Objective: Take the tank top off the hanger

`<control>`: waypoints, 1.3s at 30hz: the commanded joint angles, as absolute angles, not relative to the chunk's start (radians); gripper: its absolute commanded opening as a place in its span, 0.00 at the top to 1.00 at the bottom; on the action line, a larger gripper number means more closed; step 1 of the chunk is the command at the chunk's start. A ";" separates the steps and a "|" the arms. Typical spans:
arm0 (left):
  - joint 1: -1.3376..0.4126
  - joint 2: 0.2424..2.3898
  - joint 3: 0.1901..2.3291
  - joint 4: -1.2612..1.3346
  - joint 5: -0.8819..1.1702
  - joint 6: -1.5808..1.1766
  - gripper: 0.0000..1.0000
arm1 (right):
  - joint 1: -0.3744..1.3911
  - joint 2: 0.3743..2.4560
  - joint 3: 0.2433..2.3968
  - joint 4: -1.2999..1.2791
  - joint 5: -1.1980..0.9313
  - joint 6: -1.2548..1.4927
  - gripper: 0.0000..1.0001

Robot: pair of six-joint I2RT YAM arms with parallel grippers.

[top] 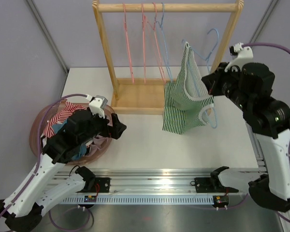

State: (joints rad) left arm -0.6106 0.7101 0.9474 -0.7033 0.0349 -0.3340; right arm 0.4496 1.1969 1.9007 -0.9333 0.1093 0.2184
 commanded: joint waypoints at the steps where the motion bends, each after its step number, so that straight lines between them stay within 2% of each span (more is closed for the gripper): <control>1: -0.687 0.727 1.100 -0.650 -0.072 -0.339 0.01 | 0.445 1.051 1.803 -0.933 0.014 0.264 1.00; 6: -0.804 0.801 1.267 -0.618 -0.165 -0.328 0.01 | 0.445 0.898 1.715 -1.052 -0.155 0.275 1.00; 11: -1.014 0.903 1.379 -0.560 -0.294 -0.240 0.01 | 0.445 0.821 1.729 -1.143 -0.314 0.284 1.00; 19: -1.342 1.086 1.506 -0.376 -0.586 -0.072 0.01 | 0.445 0.759 1.703 -1.091 -0.550 0.348 1.00; 25: -1.384 1.244 1.615 -0.377 -0.738 -0.026 0.01 | 0.446 0.744 1.704 -1.054 -0.617 0.373 1.00; 27: -1.384 1.262 1.623 -0.379 -0.797 -0.023 0.04 | 0.445 0.742 1.715 -1.061 -0.604 0.371 1.00; 28: -1.384 1.266 1.618 -0.377 -0.805 -0.023 0.08 | 0.445 0.739 1.721 -1.066 -0.600 0.368 1.00; 29: -1.384 1.266 1.605 -0.374 -0.808 -0.023 0.17 | 0.445 0.739 1.724 -1.074 -0.592 0.367 1.00; 31: -1.384 1.258 1.588 -0.359 -0.807 -0.021 0.26 | 0.445 0.733 1.723 -1.074 -0.598 0.367 1.00; 32: -1.384 1.256 1.572 -0.351 -0.807 -0.020 0.45 | 0.446 0.733 1.723 -1.074 -0.597 0.367 1.00; 33: -1.384 1.255 1.571 -0.344 -0.814 -0.018 0.54 | 0.445 0.730 1.721 -1.072 -0.597 0.364 1.00; 38: -1.382 1.244 1.568 -0.367 -0.851 -0.026 0.85 | 0.445 0.729 1.703 -1.109 -0.506 0.330 1.00; 39: -1.381 1.241 1.560 -0.368 -0.870 -0.028 0.98 | 0.445 0.727 1.686 -1.111 -0.502 0.315 1.00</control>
